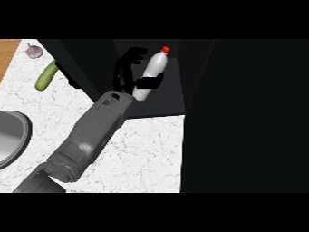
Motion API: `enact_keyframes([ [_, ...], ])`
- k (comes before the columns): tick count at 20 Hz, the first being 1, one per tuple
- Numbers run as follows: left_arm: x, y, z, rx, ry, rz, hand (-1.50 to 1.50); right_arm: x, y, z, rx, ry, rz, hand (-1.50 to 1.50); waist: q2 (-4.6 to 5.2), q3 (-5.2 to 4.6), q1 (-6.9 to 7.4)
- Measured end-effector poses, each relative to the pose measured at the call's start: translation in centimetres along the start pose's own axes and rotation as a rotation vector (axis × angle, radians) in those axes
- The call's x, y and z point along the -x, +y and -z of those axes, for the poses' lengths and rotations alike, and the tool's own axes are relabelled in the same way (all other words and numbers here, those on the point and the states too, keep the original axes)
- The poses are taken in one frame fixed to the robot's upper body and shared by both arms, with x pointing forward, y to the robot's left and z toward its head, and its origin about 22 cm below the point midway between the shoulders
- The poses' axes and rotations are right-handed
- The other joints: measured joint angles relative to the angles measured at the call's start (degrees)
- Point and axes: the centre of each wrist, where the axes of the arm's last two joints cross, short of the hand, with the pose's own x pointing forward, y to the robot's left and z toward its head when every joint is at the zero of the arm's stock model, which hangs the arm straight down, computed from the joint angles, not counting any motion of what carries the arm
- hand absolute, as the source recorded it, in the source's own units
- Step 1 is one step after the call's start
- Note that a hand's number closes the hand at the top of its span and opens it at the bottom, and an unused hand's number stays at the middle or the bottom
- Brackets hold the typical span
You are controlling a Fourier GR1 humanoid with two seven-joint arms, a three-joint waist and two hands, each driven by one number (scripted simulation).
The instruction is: Pick up the bottled water, place it into the cabinet and close the cabinet
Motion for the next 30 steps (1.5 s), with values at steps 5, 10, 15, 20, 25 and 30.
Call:
enact_keyframes([
  [5,-0.3,0.6,1.0,-0.061,-0.020,0.059,-1.50,0.0,-0.2,0.0,-0.013,-0.015,0.003,-1.50,0.30,-0.04,-0.35],
  [10,-2.1,0.9,2.1,-0.046,-0.093,-0.041,1.50,0.1,-0.1,0.1,-0.017,-0.017,0.016,-1.50,0.45,-0.12,-0.25],
  [15,-3.7,0.2,1.9,0.000,-0.192,-0.282,1.50,0.1,0.0,0.1,-0.024,-0.011,0.026,-1.50,0.23,-0.19,0.48],
  [20,-4.0,-0.1,1.5,0.080,-0.231,-0.422,1.50,0.1,0.2,0.4,-0.030,-0.015,0.038,-1.50,-0.18,-0.12,0.67],
  [25,-4.1,-0.6,0.7,0.126,-0.236,-0.490,1.50,0.1,0.4,0.6,-0.037,-0.009,0.044,-1.50,-0.86,-0.07,1.24],
  [30,-3.7,-1.1,-1.2,0.252,-0.214,-0.604,1.50,0.1,0.9,0.8,-0.031,-0.004,0.061,-1.50,-1.25,-0.08,1.72],
])
